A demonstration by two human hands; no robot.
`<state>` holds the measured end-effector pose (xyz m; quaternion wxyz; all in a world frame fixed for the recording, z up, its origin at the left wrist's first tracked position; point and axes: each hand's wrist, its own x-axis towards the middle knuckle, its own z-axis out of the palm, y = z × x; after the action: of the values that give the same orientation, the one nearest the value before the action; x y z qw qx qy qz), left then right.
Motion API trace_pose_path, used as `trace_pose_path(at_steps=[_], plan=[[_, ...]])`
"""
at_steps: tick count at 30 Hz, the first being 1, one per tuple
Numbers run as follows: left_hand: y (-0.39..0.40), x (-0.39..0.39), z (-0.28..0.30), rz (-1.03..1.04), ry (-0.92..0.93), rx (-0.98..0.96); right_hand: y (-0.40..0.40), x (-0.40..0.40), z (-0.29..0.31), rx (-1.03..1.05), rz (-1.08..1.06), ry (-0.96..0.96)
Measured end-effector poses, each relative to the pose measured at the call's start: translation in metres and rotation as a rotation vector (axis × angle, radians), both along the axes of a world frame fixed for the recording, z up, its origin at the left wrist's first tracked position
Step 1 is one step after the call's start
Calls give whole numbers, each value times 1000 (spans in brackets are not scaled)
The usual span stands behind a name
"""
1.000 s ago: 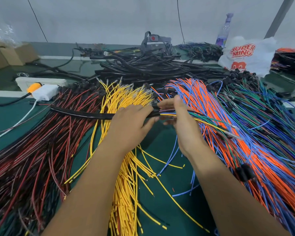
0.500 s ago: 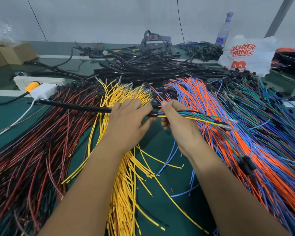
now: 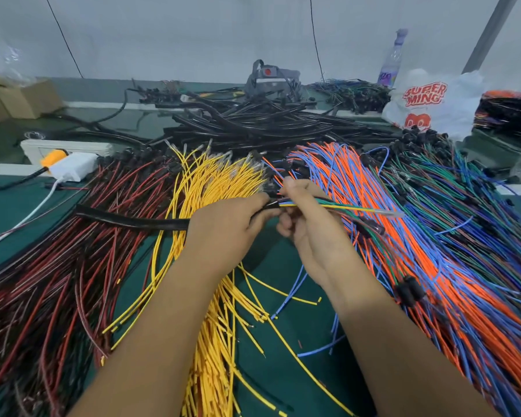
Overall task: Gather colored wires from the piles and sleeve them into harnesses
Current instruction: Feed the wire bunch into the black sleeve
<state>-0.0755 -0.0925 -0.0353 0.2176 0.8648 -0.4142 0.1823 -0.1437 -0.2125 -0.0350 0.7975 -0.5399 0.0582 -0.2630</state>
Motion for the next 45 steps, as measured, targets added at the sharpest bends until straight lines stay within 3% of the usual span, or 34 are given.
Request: trace_pose_path(at_steps=[3,12,23,25,30,33,36,38,41,45], plan=[[3,4,-1,53,-19,-11,-4,-3,3,140,-10,-61],[9,18,-6,-19,-38,94,-12,-6,1,-191,-192,72],[3,7,-4,-85,-54,79,0,-3,-3,-180,-80,123],[3,3,-3,-56,-21,39,3,-2,-3,-109,-56,150],[2,4,-2,28,124,-147,3,-1,2,324,90,-10],[5,8,-4,42,110,-107,-2,-3,5,472,89,-80],[6,10,-4,-71,156,0,-5,-3,9,556,22,-68],[6,10,-4,-106,192,38,-8,-3,9,530,-18,-58],[8,12,-5,-116,211,49,-11,-5,10,311,-71,-31],[7,10,-6,-78,125,81,-14,-7,9,117,3,-6]])
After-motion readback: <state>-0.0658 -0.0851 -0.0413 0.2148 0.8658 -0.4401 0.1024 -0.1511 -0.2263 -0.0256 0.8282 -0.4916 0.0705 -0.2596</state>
